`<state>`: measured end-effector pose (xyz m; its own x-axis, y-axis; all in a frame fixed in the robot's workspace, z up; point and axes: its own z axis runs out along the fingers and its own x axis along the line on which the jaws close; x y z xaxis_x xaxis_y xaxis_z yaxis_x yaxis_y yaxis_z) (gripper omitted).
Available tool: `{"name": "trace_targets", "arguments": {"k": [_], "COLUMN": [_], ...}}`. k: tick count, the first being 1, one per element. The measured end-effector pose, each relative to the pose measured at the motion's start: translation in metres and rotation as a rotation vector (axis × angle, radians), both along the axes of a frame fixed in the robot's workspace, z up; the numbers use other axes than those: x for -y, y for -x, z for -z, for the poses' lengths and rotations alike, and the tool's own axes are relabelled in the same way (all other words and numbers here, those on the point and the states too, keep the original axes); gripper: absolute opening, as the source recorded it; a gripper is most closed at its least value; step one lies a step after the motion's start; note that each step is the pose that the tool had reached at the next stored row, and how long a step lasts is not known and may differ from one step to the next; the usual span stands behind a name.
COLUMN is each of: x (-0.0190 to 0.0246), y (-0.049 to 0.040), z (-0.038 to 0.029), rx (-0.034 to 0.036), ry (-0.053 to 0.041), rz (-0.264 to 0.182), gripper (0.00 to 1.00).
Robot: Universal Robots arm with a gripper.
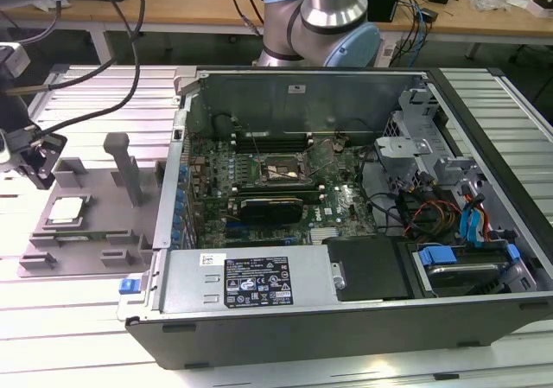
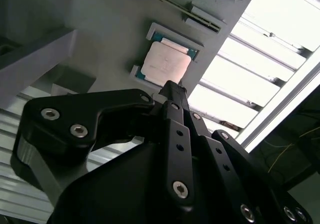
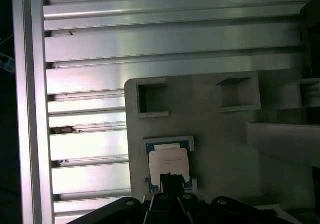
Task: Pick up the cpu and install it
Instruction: 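Pick up the cpu and move it towards the insertion slot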
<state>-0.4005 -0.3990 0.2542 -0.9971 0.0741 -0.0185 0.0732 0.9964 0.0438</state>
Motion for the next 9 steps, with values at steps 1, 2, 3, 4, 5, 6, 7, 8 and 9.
{"name": "trace_targets", "arguments": {"k": [1, 2, 3, 4, 5, 6, 7, 8, 9], "x": [0.0001, 0.0002, 0.0002, 0.0002, 0.0001, 0.0002, 0.0003, 0.0004, 0.0005], "y": [-0.0007, -0.0019, -0.0033, -0.0046, -0.0054, -0.0059, -0.0064, -0.0067, -0.0069], "z": [0.0039, 0.0061, 0.008, 0.0099, 0.011, 0.012, 0.0135, 0.0147, 0.0161], "rx": [-0.0039, -0.0076, -0.0105, -0.0118, -0.012, -0.0119, -0.0119, -0.0119, -0.012], "ry": [0.0006, 0.0013, 0.0019, 0.0021, 0.0021, 0.002, 0.0021, 0.0021, 0.0022], "rz": [0.0, -0.001, -0.001, -0.002, -0.004, -0.006, -0.011, -0.014, -0.017], "gripper": [0.11, 0.11, 0.11, 0.11, 0.11, 0.11, 0.11, 0.11, 0.11]}}
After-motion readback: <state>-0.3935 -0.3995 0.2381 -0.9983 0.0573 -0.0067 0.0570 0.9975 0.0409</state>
